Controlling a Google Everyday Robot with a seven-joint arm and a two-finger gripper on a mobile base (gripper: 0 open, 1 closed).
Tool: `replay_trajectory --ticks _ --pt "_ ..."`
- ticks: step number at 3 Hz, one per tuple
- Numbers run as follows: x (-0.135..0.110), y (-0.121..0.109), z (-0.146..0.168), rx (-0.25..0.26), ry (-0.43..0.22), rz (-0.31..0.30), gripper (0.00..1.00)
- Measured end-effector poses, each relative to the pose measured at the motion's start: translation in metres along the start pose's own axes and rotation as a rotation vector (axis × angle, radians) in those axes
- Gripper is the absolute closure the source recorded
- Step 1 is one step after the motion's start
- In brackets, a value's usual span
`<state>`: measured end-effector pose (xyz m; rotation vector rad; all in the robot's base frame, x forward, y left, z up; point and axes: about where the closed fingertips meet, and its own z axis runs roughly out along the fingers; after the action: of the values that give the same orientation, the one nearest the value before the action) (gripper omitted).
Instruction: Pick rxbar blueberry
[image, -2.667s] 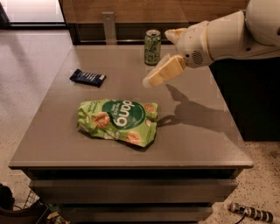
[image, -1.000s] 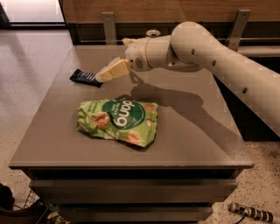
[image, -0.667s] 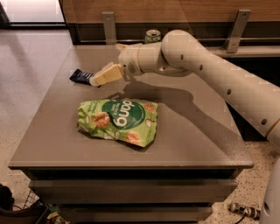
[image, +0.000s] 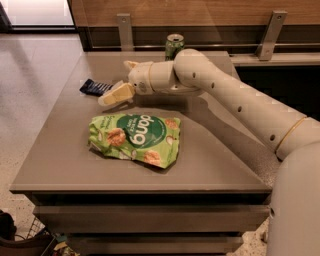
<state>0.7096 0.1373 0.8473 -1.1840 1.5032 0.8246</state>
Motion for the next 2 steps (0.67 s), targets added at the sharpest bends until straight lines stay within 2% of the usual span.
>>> replay_trajectory --ticks 2 --pt "0.0196 0.0009 0.0250 -0.031 0.004 0.011 0.00"
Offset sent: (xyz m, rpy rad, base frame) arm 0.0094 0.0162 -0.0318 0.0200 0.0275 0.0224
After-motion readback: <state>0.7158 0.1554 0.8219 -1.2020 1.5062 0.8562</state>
